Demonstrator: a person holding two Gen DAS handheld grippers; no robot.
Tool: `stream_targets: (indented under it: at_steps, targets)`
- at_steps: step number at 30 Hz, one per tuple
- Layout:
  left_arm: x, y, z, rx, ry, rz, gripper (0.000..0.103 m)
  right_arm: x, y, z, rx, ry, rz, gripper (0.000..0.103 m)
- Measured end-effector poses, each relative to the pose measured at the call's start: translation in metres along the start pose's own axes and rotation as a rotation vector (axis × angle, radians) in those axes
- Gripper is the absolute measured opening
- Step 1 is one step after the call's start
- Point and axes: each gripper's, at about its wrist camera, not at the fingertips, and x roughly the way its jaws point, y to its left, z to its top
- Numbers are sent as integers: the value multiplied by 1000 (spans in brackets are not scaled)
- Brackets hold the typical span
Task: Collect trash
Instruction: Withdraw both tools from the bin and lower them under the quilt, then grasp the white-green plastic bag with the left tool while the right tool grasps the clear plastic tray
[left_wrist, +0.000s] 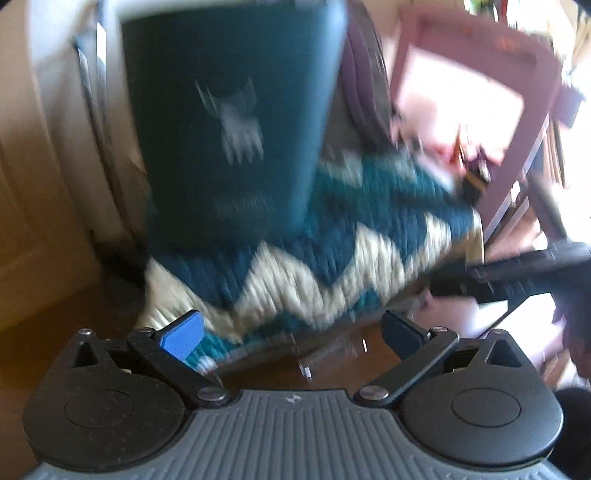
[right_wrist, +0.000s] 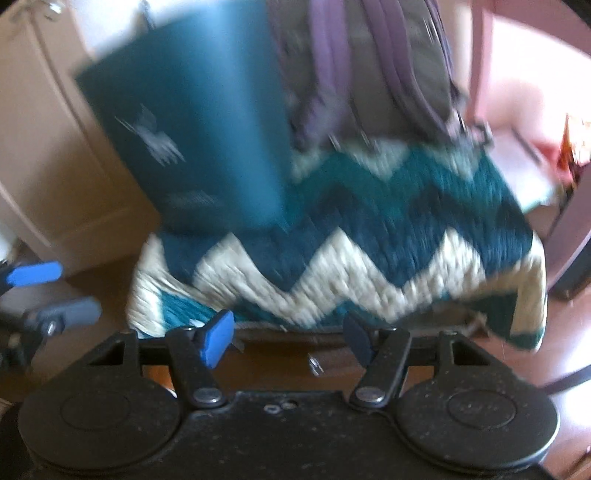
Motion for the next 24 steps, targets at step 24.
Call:
stream_targets:
  at_steps: [24]
  targets:
    - [304,-74,-223,339,655,-173,103,322,-113,-93,429,323,-145,63]
